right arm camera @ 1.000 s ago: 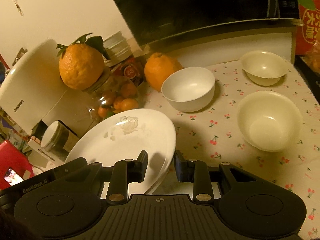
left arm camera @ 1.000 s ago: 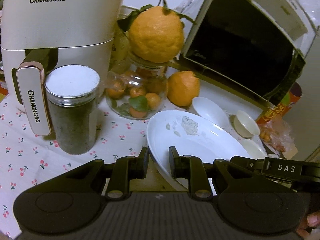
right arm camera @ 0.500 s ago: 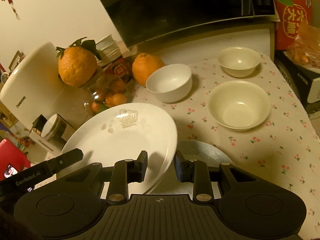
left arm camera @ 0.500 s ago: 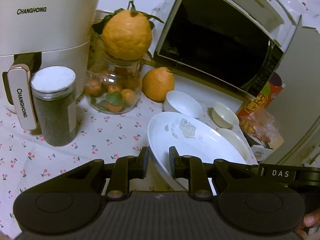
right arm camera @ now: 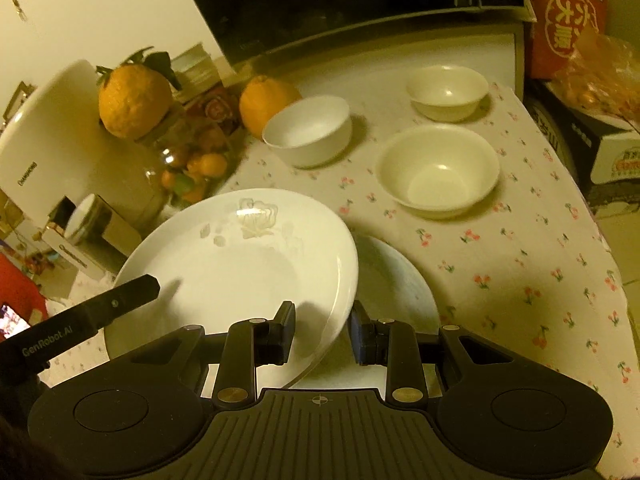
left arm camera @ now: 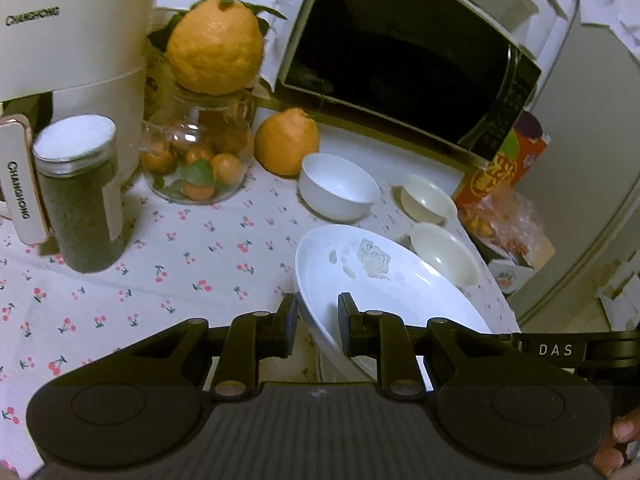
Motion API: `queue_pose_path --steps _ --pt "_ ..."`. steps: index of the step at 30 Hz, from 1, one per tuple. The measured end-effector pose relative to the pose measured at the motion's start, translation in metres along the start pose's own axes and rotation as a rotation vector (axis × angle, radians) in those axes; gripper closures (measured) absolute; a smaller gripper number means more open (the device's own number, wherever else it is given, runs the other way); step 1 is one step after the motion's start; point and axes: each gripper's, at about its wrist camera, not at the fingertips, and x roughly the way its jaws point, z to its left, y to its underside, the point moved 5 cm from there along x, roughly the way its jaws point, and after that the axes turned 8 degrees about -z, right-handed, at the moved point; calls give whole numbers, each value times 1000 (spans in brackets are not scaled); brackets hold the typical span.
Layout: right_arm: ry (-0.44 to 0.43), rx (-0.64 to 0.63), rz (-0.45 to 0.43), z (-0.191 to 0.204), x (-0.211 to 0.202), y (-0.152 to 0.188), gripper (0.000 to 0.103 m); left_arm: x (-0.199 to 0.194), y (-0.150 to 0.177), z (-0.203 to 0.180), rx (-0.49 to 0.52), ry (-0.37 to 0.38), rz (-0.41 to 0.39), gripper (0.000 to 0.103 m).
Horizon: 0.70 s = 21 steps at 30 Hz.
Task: Organize plates and bowls
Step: 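Lift the white plate with both grippers and carry it over the blue-patterned plates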
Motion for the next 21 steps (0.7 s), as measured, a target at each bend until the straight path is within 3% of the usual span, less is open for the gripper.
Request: queue_pose_path --steps 11,21 --pt "69 6 63 -21 2 13 75 14 25 -15 74 -1 87 84" --pt "115 -8 102 -25 2 18 75 18 36 -21 124 -9 119 84"
